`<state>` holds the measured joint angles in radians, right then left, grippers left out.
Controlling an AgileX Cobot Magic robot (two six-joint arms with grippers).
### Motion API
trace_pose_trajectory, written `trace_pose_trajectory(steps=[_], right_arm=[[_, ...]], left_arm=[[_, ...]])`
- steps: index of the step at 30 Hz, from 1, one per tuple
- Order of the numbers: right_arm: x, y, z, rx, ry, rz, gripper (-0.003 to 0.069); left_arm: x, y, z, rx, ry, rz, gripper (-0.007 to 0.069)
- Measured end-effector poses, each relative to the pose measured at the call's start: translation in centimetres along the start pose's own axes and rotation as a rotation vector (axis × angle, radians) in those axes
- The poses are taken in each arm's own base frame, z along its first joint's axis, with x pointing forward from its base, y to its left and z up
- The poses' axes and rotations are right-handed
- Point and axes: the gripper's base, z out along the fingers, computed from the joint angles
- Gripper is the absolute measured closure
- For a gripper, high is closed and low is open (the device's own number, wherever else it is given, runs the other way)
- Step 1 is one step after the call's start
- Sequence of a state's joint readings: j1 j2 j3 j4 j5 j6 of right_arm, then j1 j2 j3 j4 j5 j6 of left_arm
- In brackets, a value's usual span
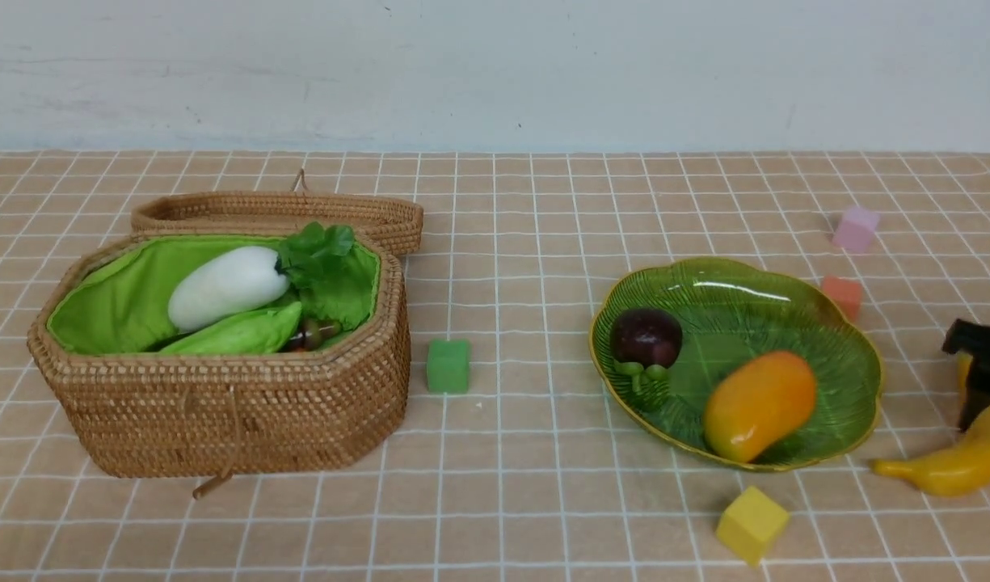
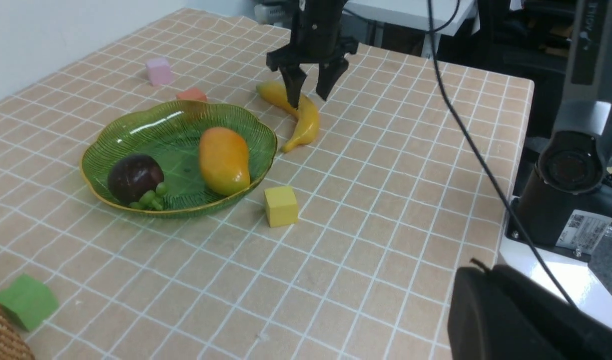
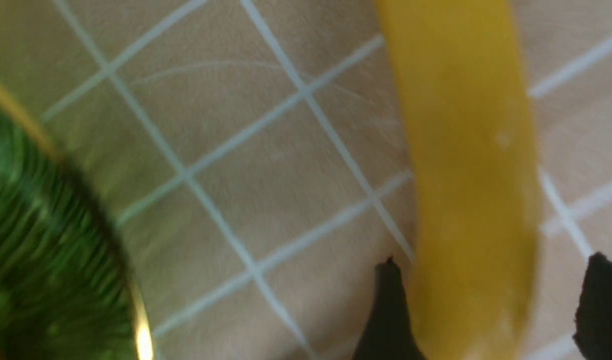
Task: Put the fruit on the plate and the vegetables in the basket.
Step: Use the right arm to grab a banana and put it into the right plate
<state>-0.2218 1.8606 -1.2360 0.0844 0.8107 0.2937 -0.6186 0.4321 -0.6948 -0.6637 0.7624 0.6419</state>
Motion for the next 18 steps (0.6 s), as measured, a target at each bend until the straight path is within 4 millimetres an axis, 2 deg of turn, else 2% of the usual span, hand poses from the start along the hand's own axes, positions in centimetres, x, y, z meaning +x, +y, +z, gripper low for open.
trace_pose_trajectory(steps=[4, 7, 10, 12, 14, 15, 16, 18], right_arm=[[-0.2, 0.0, 2.3, 0.000, 0.021, -0.010, 0.0230], [-0.3, -0.1, 2.5, 0.005, 0.028, -0.056, 0.0329], [-0.5, -0.1, 2.2, 0.025, 0.042, -0.133, 0.0335], [-0.8, -0.1, 1.3, 0.042, 0.047, -0.161, 0.0334], [-1.8, 0.6, -2.1, 0.038, -0.015, -0.218, 0.0334], [-2.0, 0.8, -2.7, 0.033, -0.031, -0.244, 0.0334], [-2.5, 2.2, -5.4, -0.005, -0.099, -0.343, 0.0334], [-2.6, 4.1, -7.6, -0.066, -0.156, -0.481, 0.0334]], left_arm=[[0.0, 0.0, 0.0, 0.002, 0.004, 0.001, 0.0638], [0.0, 0.0, 0.0, 0.003, 0.004, 0.001, 0.0638], [0.1, 0.0, 0.0, 0.004, 0.006, 0.001, 0.0637], [0.1, 0.0, 0.0, 0.004, 0.007, 0.001, 0.0637], [0.1, 0.0, 0.0, 0.003, 0.008, 0.003, 0.0637], [0.1, 0.0, 0.0, 0.002, 0.008, 0.003, 0.0637], [0.1, 0.0, 0.0, 0.000, 0.010, 0.006, 0.0635], [0.1, 0.0, 0.0, -0.002, 0.011, 0.008, 0.0634]])
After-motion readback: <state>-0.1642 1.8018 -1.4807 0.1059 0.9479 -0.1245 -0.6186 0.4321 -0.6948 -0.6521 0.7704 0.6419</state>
